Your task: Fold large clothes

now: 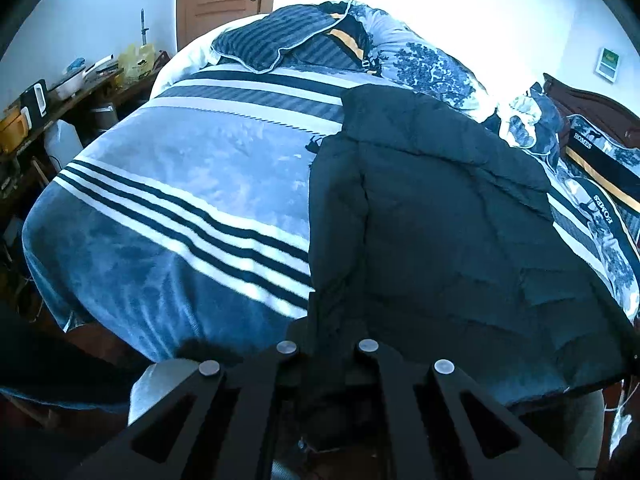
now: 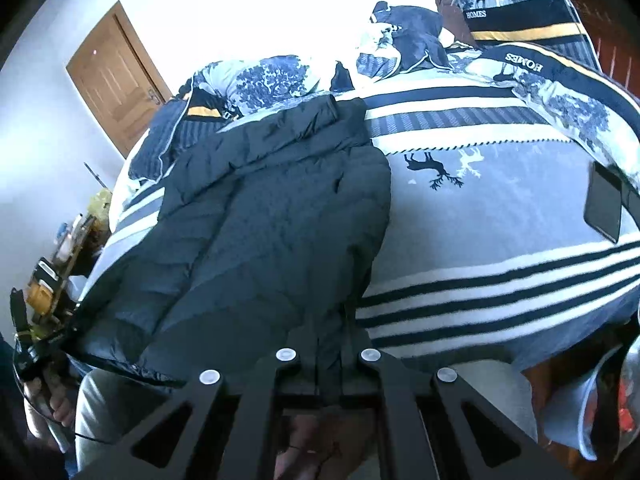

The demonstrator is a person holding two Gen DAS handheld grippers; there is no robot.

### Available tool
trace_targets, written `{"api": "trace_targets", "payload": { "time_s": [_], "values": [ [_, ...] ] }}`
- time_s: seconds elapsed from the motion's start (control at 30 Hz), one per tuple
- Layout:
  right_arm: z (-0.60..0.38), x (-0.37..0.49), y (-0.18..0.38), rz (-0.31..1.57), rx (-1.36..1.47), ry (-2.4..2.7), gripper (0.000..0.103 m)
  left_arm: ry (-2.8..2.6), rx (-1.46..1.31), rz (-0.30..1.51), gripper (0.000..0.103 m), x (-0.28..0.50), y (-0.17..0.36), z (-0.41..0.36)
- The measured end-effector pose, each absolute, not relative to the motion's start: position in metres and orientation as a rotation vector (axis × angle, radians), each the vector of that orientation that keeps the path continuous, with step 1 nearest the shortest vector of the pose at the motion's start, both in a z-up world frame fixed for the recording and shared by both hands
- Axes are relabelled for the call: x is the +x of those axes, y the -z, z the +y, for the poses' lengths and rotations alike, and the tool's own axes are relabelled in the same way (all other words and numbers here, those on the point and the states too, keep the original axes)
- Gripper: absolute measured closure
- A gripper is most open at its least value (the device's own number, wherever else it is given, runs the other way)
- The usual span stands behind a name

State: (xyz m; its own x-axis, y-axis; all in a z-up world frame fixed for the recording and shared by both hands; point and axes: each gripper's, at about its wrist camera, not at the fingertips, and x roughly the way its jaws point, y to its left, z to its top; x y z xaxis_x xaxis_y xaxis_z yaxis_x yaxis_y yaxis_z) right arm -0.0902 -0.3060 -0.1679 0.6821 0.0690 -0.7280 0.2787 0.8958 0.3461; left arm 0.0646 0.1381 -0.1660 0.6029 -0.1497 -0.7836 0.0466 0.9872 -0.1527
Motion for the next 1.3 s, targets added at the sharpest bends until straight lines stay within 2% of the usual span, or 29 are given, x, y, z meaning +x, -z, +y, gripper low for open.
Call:
{"api": "trace_targets", "payload": {
  "time_s": [0.23, 0.43, 0.67, 0.8, 0.93, 1.03, 1.13, 1.23, 1.3],
  "values": [
    [-0.301, -0.121, 0.151, 0.813, 0.463, 0.071, 0.099, 0.156, -0.101, 0.898, 0.100, 0.032, 0.144, 0.146],
    [-0.314, -0.112, 0.108, 0.712, 0.483, 0.027, 0.099, 0.218, -0.182, 0.832, 0.100, 0.049, 0.099, 0.155],
    [-0.345, -0.020, 0.052, 0.611, 0.484, -0.055, 0.099, 0.321, -0.240, 0.745, 0.100, 0.156, 0.045, 0.139],
    [-0.372, 0.068, 0.034, 0.643, 0.459, -0.114, 0.099, 0.356, -0.192, 0.748, 0.099, 0.241, 0.036, 0.115],
    [-0.411, 0.176, 0.051, 0.728, 0.490, -0.134, 0.099, 0.361, -0.166, 0.799, 0.099, 0.342, 0.058, 0.085],
    [-0.434, 0.256, 0.082, 0.787, 0.507, -0.098, 0.099, 0.353, -0.126, 0.834, 0.099, 0.413, 0.087, 0.059],
    [-0.451, 0.320, 0.124, 0.842, 0.569, -0.055, 0.099, 0.331, -0.197, 0.877, 0.098, 0.477, 0.132, 0.048],
    [-0.463, 0.374, 0.168, 0.896, 0.569, 0.009, 0.098, 0.278, -0.214, 0.969, 0.092, 0.519, 0.180, 0.039],
    [-0.467, 0.391, 0.192, 0.925, 0.573, 0.034, 0.096, 0.254, -0.228, 1.057, 0.085, 0.535, 0.208, 0.035]
  ]
}}
